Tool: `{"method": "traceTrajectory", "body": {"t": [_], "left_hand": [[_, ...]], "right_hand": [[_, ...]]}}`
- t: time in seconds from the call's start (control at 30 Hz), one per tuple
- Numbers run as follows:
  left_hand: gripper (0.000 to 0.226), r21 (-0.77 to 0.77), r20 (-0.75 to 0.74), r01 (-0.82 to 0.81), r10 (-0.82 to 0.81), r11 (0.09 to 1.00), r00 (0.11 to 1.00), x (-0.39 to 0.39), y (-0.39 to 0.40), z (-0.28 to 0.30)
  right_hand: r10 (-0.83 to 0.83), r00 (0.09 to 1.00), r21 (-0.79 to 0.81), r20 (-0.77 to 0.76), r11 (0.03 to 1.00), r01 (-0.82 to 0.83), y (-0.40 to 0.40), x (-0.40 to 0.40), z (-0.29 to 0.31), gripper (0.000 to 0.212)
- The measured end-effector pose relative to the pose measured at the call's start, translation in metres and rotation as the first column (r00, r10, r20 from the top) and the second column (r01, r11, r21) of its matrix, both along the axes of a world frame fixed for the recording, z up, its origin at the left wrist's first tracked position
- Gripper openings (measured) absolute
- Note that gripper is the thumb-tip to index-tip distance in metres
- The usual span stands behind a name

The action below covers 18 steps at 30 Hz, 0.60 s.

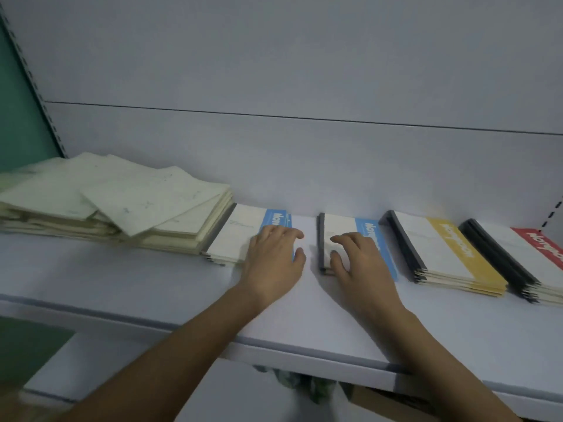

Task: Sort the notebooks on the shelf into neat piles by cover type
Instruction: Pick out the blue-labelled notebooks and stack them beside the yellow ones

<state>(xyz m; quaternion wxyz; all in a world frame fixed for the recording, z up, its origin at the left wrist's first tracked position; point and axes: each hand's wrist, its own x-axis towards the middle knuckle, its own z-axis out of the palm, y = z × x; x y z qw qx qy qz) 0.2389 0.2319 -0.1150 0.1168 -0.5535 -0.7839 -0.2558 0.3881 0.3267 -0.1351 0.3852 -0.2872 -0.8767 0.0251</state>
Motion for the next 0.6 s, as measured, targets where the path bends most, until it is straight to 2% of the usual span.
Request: {"method": "traceTrajectory", "body": {"t": [0.1, 0.2, 0.3, 0.37, 0.43, 0.47, 0.53, 0.6], "left_hand": [[0.032, -0.076, -0.049, -0.104, 0.101, 0.992, 0.994, -0.053, -0.029, 0.029], [0.034, -0.224, -0.092, -0.146, 0.129, 0.963, 0.987, -0.097, -0.047, 0.060], [0.036, -0.327, -0.110, -0.127, 0.096, 0.936, 0.989, -0.133, -0.065, 0.082], [0.036, -0.346, -0.091, -0.083, 0.054, 0.935, 0.994, -0.148, -0.078, 0.087], [0.033, -0.302, 0.006, 0.003, -0.002, 0.953, 1.000, -0.157, -0.088, 0.087], [0.029, -0.262, 0.116, 0.068, -0.039, 0.963, 0.993, -0.159, -0.092, 0.087], [0.022, -0.195, 0.362, 0.197, -0.117, 0.961, 0.925, -0.160, -0.097, 0.086], [0.019, -0.152, 0.515, 0.293, -0.177, 0.944, 0.839, -0.158, -0.098, 0.086]], "right_hand": [[0.140, 0.968, -0.174, 0.209, 0.979, -0.104, -0.029, -0.043, 0.013, 0.047], [0.208, 0.889, -0.212, 0.409, 0.969, -0.129, -0.054, -0.097, 0.025, 0.070], [0.204, 0.827, -0.258, 0.523, 0.963, -0.075, -0.068, -0.137, 0.032, 0.085], [0.177, 0.785, -0.280, 0.593, 0.960, -0.005, -0.071, -0.149, 0.029, 0.087], [0.151, 0.744, -0.285, 0.651, 0.957, 0.055, -0.076, -0.150, 0.027, 0.089], [0.143, 0.735, -0.284, 0.663, 0.956, 0.070, -0.082, -0.146, 0.025, 0.088], [0.134, 0.746, -0.271, 0.652, 0.960, 0.065, -0.095, -0.134, 0.023, 0.084], [0.139, 0.757, -0.267, 0.639, 0.963, 0.048, -0.105, -0.122, 0.024, 0.076]]}}
